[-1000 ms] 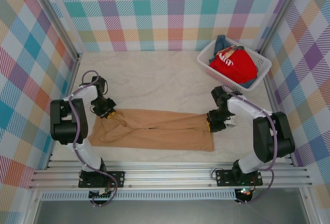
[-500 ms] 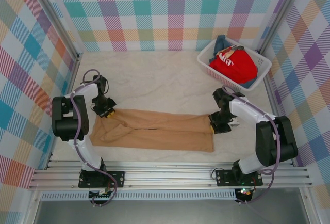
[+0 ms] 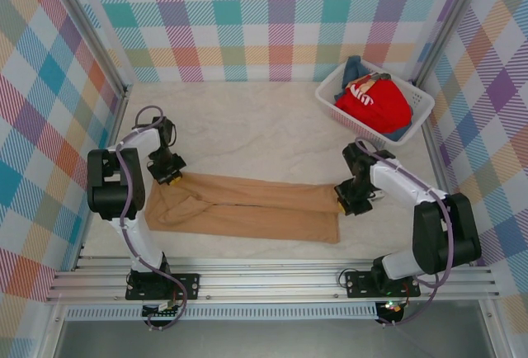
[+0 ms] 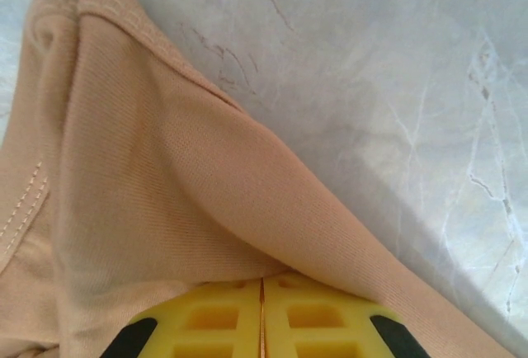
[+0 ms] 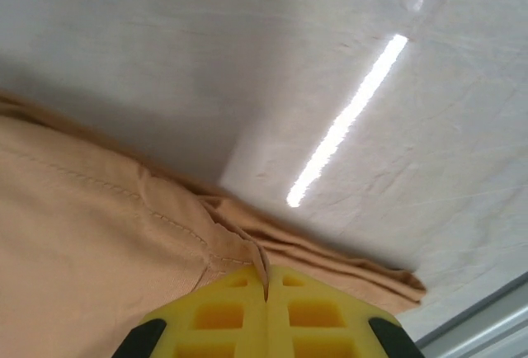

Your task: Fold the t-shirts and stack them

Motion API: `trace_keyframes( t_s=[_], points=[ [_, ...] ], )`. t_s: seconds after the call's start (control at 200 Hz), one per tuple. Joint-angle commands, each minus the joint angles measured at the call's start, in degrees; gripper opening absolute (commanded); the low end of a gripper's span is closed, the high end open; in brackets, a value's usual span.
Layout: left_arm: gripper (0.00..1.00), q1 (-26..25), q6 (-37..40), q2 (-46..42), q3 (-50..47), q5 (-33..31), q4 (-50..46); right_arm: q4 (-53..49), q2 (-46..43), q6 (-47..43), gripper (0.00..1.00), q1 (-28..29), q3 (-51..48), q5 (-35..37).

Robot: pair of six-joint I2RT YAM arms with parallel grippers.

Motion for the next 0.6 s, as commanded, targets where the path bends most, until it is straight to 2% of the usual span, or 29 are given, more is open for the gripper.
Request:
trace_keyframes(
  t_s=[0.0, 0.04, 0.155, 0.23, 0.295, 0.375, 0.485, 0.595],
  points=[
    [0.09, -0.42, 0.31, 0.16, 1.23, -1.87, -1.3, 0.99, 2.55, -1.63, 0.0, -0.3, -2.09, -2.47],
    [0.09, -0.5, 0.0, -0.32, 1.54, -1.64, -1.49, 1.41, 3.43, -2.22, 0.05, -0.3, -2.15, -3.14],
    [0.12, -1.3, -0.63, -2.2, 2.74, -1.1, -2.92, -0.68, 3.19, -3.49, 0.32, -0.3, -0.16, -0.86],
    [0.2, -2.7, -1.11, -4.62, 3.77, -1.1, -4.07, -1.49, 0.82, -4.48, 0.39, -0.31, 1.75, 1.91],
    [0.26, -4.35, -2.02, -7.15, 4.36, -1.41, -5.13, -1.48, -1.04, -6.25, 0.38, -0.3, 3.65, 4.01],
    [0.29, -7.05, -3.19, -9.84, 4.2, -1.07, -6.38, 0.29, -1.66, -9.22, 0.31, -0.21, 5.7, 5.34],
    [0.3, -10.25, -6.25, -12.65, 1.99, 1.75, -8.06, 10.55, -0.43, -15.78, 0.23, 0.48, 6.43, 1.04],
    [0.31, -12.6, -10.66, -15.25, -2.51, 6.12, -8.3, 17.04, 3.89, -20.95, 0.21, 2.87, 8.85, -2.08]
  ],
)
